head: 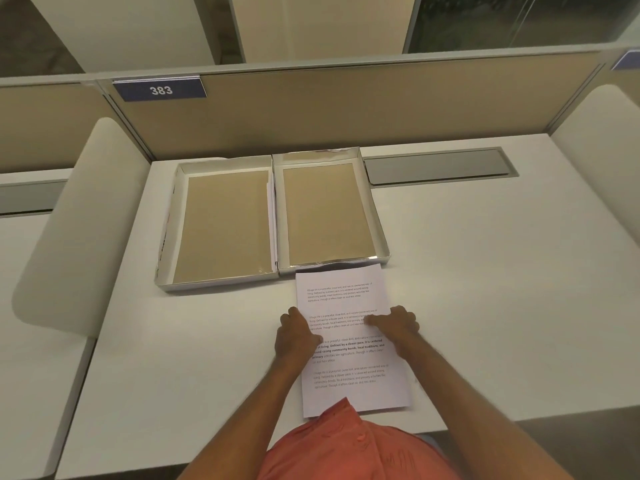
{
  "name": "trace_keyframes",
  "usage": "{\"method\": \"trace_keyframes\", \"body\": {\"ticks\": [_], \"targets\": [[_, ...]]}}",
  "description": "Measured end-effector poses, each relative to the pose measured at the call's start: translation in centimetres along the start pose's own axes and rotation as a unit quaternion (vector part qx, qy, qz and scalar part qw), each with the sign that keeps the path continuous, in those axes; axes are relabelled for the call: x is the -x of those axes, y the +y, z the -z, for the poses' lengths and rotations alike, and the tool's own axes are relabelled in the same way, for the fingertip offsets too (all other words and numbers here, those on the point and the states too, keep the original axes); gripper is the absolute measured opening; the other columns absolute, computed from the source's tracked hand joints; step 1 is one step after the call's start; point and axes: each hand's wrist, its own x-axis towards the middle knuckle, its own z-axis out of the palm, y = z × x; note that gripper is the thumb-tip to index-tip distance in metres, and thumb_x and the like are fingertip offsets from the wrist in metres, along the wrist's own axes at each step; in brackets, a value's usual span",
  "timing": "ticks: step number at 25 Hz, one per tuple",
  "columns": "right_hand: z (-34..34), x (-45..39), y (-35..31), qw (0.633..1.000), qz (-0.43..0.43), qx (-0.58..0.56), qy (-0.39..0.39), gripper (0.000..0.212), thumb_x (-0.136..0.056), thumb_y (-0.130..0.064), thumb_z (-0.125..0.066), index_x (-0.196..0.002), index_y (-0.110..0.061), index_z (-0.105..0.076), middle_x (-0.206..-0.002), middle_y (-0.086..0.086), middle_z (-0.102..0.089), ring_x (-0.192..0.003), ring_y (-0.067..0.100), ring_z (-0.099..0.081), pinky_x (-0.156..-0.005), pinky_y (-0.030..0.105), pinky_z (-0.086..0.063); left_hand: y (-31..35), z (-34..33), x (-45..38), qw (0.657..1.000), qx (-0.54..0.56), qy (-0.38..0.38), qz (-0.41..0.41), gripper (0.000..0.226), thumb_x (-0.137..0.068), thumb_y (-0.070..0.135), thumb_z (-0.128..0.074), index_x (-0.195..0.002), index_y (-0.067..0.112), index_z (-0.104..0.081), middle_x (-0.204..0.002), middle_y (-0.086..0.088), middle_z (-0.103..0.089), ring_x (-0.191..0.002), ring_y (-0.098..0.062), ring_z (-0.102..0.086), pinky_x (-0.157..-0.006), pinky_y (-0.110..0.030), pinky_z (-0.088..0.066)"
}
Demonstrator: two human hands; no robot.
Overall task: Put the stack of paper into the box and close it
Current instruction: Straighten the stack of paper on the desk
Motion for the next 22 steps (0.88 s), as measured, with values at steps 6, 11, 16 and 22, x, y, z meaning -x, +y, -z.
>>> {"method": "trace_keyframes", "body": {"ticks": [6, 11, 16, 22], "targets": [[-0.4, 0.7, -0.4, 1.000, 0.010, -0.013, -0.001, 0.076, -0.081, -0.029, -0.085, -0.141, -0.008, -0.045, -0.144, 0.015, -0.041, -0.134, 0.035, -0.046, -0.108, 0.048, -0.050, 0.1, 0.1, 0.0, 1.000, -0.006, 0.000, -0.003, 0.074, -0.084, 0.029, -0.083, -0.138, 0.005, -0.039, -0.135, -0.015, -0.051, -0.122, -0.035, -0.061, -0.094, -0.040, -0.053], [0.6, -0.2, -0.6, 0.988, 0.004, -0.140, -0.067, 0.072, -0.082, -0.012, -0.085, -0.138, 0.005, -0.043, -0.135, 0.022, -0.059, -0.120, 0.043, -0.066, -0.098, 0.058, -0.059, 0.1, 0.1, 0.1, 1.000, 0.005, 0.000, -0.004, 0.073, -0.083, 0.028, -0.084, -0.136, 0.006, -0.039, -0.135, -0.014, -0.052, -0.122, -0.035, -0.061, -0.094, -0.042, -0.055], [1.6, -0.4, -0.8, 0.955, -0.027, -0.228, -0.189, 0.047, -0.089, 0.001, -0.076, -0.132, 0.013, -0.062, -0.132, 0.036, -0.066, -0.120, 0.053, -0.066, -0.104, 0.067, -0.051, 0.0, 0.1, 0.2, 1.000, 0.010, 0.002, -0.006, 0.073, -0.083, 0.027, -0.084, -0.136, 0.006, -0.039, -0.134, -0.014, -0.052, -0.121, -0.035, -0.062, -0.093, -0.041, -0.055], [2.0, -0.9, -0.6, 0.967, 0.001, -0.178, -0.181, 0.046, -0.091, 0.008, -0.068, -0.135, 0.013, -0.057, -0.132, 0.034, -0.066, -0.120, 0.051, -0.066, -0.103, 0.066, -0.053, -0.2, 0.0, 0.0, 1.000, 0.018, 0.003, -0.008, 0.073, -0.082, 0.028, -0.085, -0.136, 0.008, -0.039, -0.132, -0.014, -0.053, -0.119, -0.033, -0.062, -0.090, -0.039, -0.055]]}}
